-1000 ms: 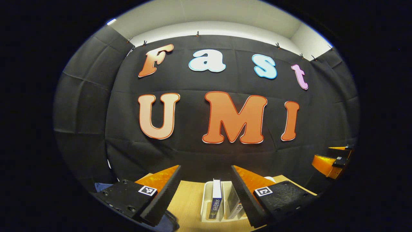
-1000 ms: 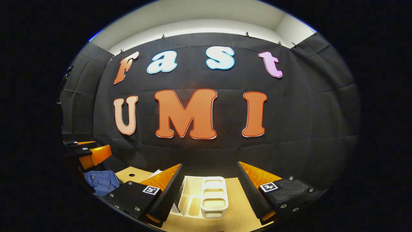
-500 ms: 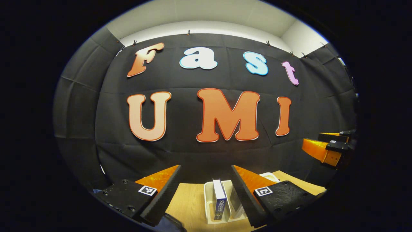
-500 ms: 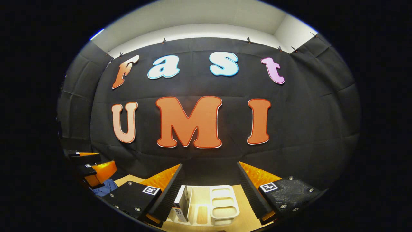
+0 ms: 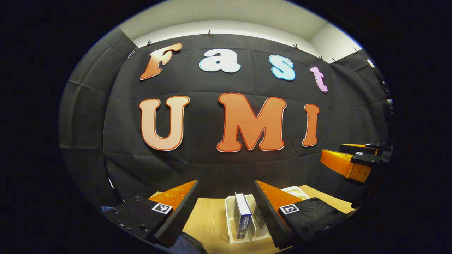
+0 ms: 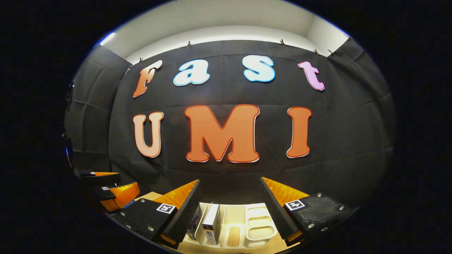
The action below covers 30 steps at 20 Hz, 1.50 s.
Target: Open the schoolbag, grab two books from the bookshelf and put them into the schoolbag.
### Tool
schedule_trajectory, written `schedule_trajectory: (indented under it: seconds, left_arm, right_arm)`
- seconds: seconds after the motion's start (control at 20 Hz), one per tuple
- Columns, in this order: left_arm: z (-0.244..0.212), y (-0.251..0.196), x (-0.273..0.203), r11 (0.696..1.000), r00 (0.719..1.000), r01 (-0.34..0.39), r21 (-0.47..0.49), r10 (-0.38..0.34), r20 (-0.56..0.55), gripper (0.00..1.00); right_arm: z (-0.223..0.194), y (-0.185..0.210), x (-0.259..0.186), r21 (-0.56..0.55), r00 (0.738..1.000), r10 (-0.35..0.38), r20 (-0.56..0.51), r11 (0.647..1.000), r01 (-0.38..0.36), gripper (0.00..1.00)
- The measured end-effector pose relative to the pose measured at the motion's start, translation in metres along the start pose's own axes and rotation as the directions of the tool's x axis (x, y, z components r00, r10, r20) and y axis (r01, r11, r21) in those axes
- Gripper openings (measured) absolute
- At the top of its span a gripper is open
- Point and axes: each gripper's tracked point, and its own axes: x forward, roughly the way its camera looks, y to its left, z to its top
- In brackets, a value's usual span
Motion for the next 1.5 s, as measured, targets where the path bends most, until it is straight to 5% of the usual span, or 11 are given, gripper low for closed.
schedule_trajectory:
  seconds: [0.95,1.5]
  left_arm:
    - [0.005,0.042,-0.014,0.993,0.992,-0.113,-0.022,0.114,0.047,0.94]
    - [-0.019,0.062,-0.026,0.985,0.985,-0.168,-0.034,0.166,-0.038,0.94]
  right_arm:
    - [-0.024,0.007,0.005,-0.021,0.998,0.008,-0.066,1.000,-0.010,0.97]
    - [-0.040,0.011,0.003,-0.013,0.993,0.043,-0.112,0.999,-0.045,0.97]
